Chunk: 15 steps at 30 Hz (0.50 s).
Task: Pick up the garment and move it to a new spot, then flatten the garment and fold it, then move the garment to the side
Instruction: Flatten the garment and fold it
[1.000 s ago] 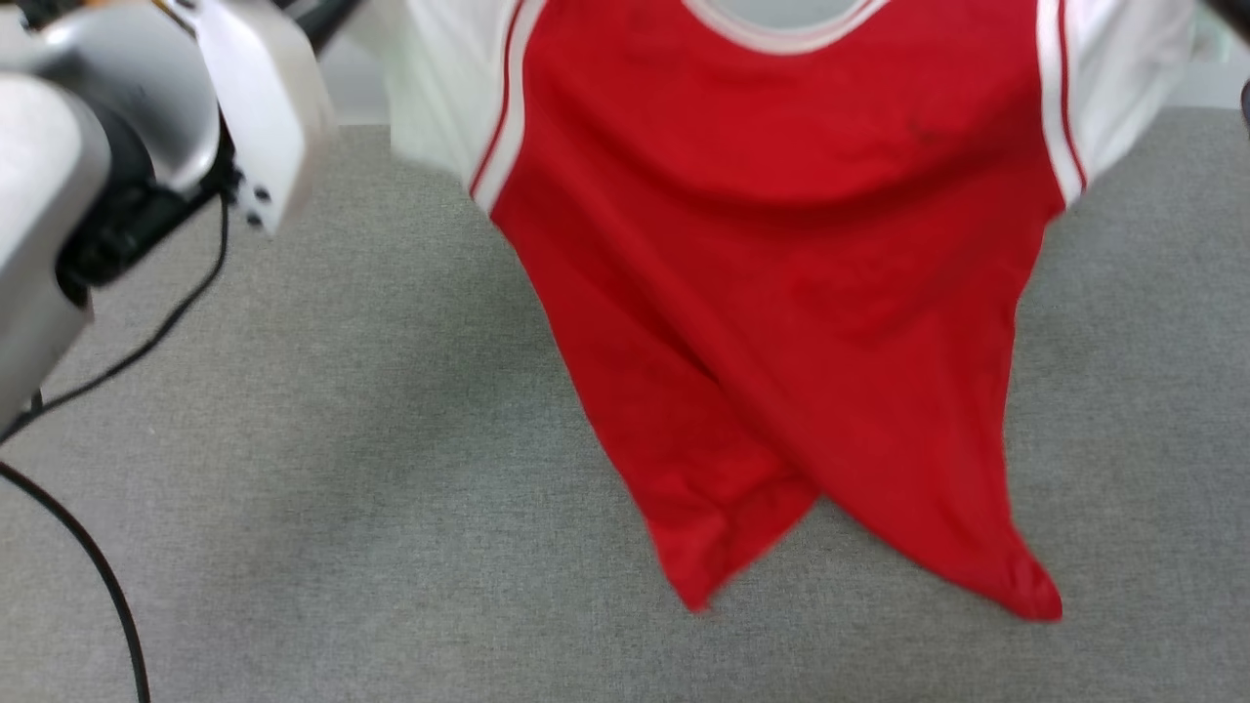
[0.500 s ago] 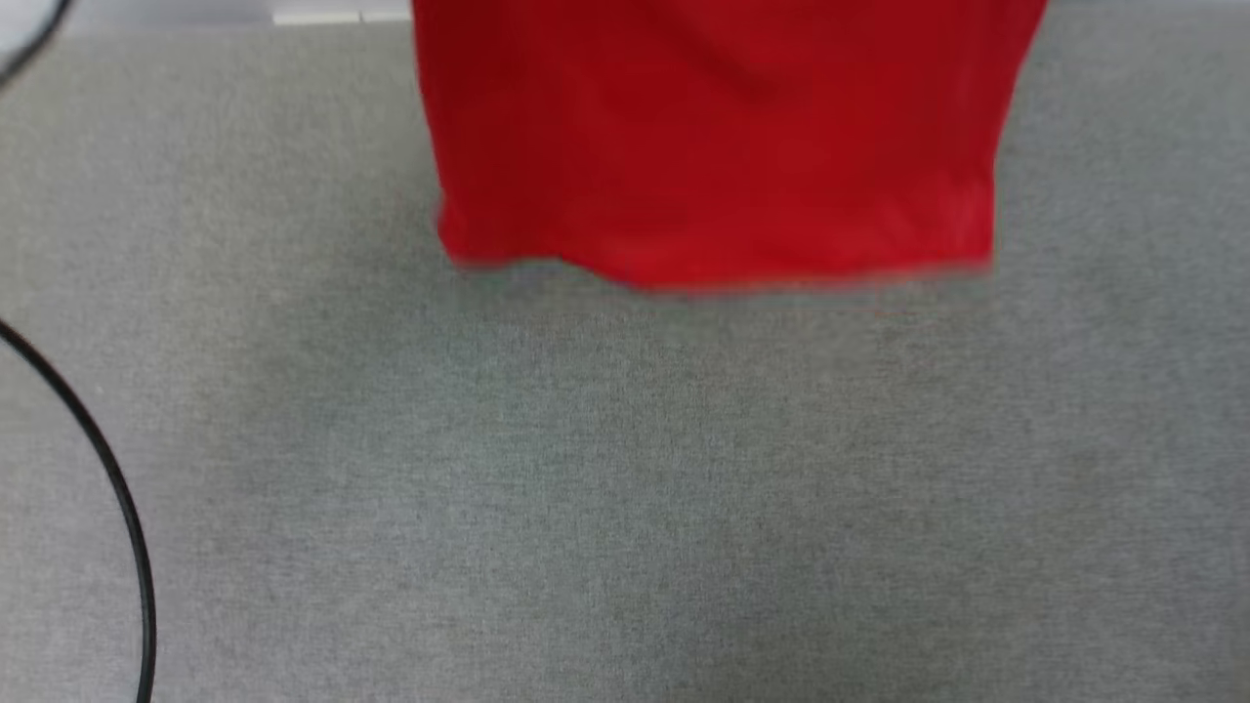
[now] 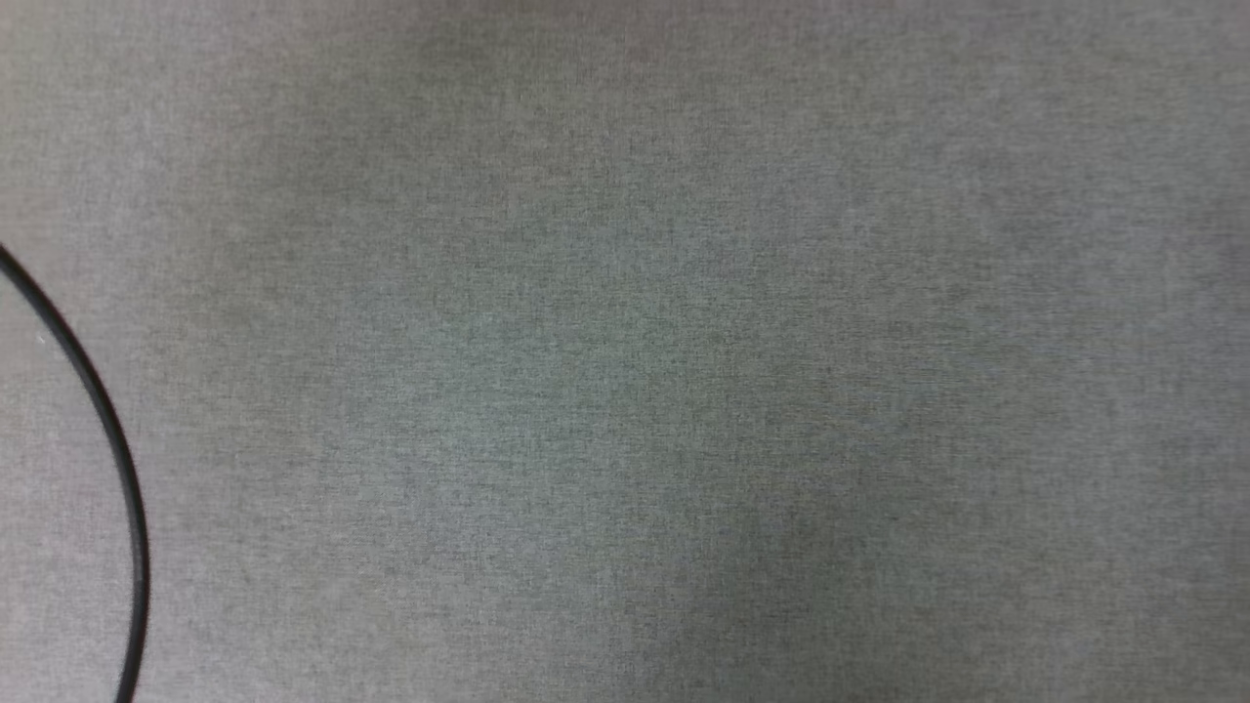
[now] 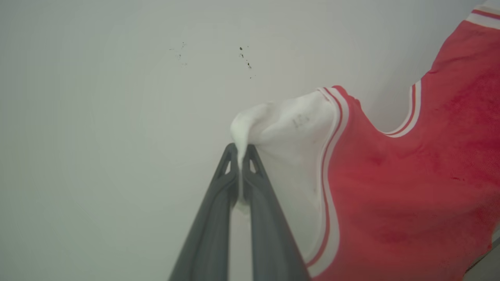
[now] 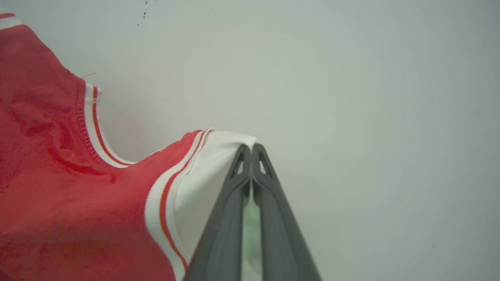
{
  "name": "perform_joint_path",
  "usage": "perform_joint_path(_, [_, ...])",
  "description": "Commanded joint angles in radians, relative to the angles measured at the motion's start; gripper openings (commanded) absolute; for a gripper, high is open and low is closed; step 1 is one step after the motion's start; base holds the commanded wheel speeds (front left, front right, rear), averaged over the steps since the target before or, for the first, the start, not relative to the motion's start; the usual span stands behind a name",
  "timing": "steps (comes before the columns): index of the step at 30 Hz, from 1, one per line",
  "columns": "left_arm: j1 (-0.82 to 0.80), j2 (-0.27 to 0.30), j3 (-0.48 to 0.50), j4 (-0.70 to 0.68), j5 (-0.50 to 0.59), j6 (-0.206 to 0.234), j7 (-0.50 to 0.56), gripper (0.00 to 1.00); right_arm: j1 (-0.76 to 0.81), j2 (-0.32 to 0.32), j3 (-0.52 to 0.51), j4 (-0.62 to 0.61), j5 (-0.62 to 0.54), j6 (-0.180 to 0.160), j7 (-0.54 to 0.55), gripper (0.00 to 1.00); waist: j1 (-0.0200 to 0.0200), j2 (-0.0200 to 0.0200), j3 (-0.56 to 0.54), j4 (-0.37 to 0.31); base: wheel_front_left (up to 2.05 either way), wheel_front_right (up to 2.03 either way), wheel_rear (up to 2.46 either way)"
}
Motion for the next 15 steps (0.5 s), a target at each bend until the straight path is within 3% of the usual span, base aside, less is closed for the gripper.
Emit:
perform_joint_path(1, [0.003,-0.016,-0.002,0.037,0.001,-0.008,-0.028,0.00,-0.011,0.021,0.010,0.033,-0.007,-0.001,-0.024,0.00,-0.0001,0.0000,0.016,0.009,0.00,0.00,0.00])
perform_joint_path(7, [0.100,-0.054,-0.029,0.136,-0.022,-0.033,-0.103,0.00,0.091,0.052,0.087,0.095,0.020,-0.001,-0.074,0.00,-0.0001,0.0000,0.005,0.010,0.00,0.00,0.00])
perform_joint_path(15, [0.321,-0.053,-0.066,0.168,-0.070,-0.056,-0.204,0.00,0.305,0.065,0.218,0.073,0.114,-0.001,-0.149,0.00,-0.0001,0.0000,-0.067,-0.005,0.00,0.00,0.00])
